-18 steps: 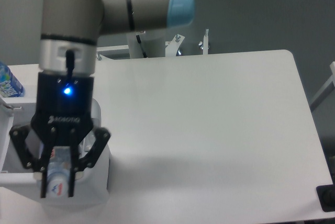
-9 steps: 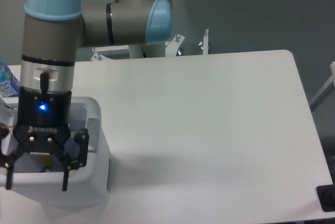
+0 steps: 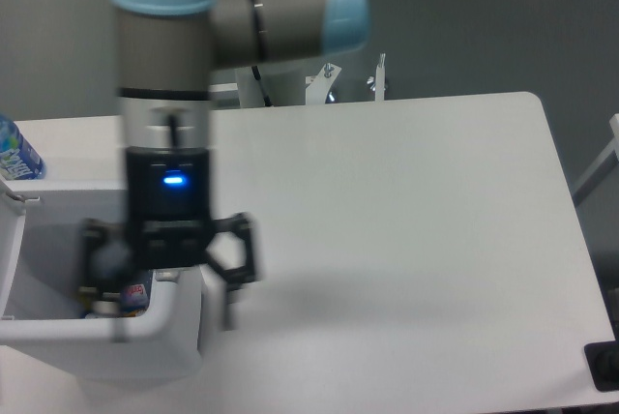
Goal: Place the trash in the trash can
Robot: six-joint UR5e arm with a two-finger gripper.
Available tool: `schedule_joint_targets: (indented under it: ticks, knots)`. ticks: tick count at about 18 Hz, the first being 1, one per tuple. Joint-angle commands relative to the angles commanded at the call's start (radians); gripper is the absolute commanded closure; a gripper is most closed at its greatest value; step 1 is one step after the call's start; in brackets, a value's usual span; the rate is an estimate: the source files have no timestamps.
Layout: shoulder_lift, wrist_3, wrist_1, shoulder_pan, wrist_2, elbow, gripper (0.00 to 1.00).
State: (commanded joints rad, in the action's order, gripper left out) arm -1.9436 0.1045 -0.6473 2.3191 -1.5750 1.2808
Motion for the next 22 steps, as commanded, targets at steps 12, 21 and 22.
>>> schedule_joint_targets:
  ticks: [12,21,22]
  knots:
    - [0.081,-0.469,-0.202,0.207,-0.074,0.02,0.0]
    - [0.189,-0.936,-0.491,0.27,-0.184,0.068,0.0]
    - [0.205,-0.966,-0.514,0.282,-0.183,0.074,0.0]
